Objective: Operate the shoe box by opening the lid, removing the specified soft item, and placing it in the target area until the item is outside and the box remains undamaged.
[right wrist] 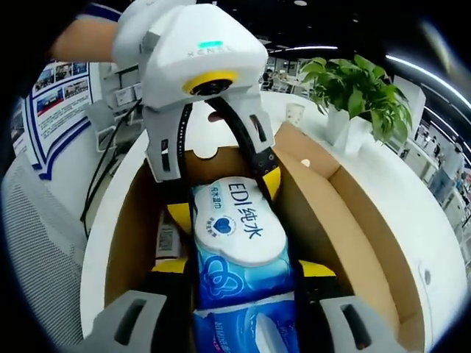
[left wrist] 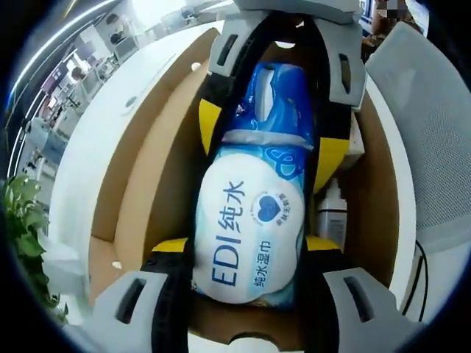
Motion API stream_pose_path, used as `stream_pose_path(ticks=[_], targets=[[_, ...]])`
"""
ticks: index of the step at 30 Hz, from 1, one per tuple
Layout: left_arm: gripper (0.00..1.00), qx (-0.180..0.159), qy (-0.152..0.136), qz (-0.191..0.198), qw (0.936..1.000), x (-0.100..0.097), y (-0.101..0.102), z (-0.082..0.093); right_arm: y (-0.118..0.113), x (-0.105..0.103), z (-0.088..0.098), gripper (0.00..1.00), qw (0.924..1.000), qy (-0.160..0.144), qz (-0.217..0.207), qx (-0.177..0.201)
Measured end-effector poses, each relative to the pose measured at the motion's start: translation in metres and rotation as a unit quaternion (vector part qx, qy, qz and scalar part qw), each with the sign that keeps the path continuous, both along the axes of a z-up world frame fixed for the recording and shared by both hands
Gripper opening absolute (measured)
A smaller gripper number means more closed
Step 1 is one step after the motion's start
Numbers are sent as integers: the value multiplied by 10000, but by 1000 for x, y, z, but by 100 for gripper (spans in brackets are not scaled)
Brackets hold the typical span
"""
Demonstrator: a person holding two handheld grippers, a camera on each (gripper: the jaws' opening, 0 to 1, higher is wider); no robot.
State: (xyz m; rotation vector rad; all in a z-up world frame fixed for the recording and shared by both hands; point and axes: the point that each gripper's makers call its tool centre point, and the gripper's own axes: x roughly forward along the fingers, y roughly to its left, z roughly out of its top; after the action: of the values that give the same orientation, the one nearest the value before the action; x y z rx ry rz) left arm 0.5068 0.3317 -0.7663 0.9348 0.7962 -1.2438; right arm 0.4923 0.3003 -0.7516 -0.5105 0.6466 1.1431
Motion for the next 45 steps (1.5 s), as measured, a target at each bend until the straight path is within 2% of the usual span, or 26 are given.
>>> stream_pose_path(ticks=[9, 15, 25, 32, 45], targets=[[59, 82, 135, -88, 9998, -1, -1, -3, 6, 6, -7, 53, 9999, 18, 86, -145], [59, -3, 103, -92, 9999, -1, -2, -3, 11, 8, -13, 54, 9992, 79, 249, -298], [59, -99, 34, -115, 9999, 0, -4, -3, 14, 7, -25, 54, 9970, -6, 568, -534], [59, -254, -33, -107, 9996, 0, -5, -3, 15, 8, -27, 53, 9973, -81, 578, -453], [56, -222, -235, -126, 9994, 0, -6, 0, 14, 9, -24, 45, 9976, -217, 484, -436]])
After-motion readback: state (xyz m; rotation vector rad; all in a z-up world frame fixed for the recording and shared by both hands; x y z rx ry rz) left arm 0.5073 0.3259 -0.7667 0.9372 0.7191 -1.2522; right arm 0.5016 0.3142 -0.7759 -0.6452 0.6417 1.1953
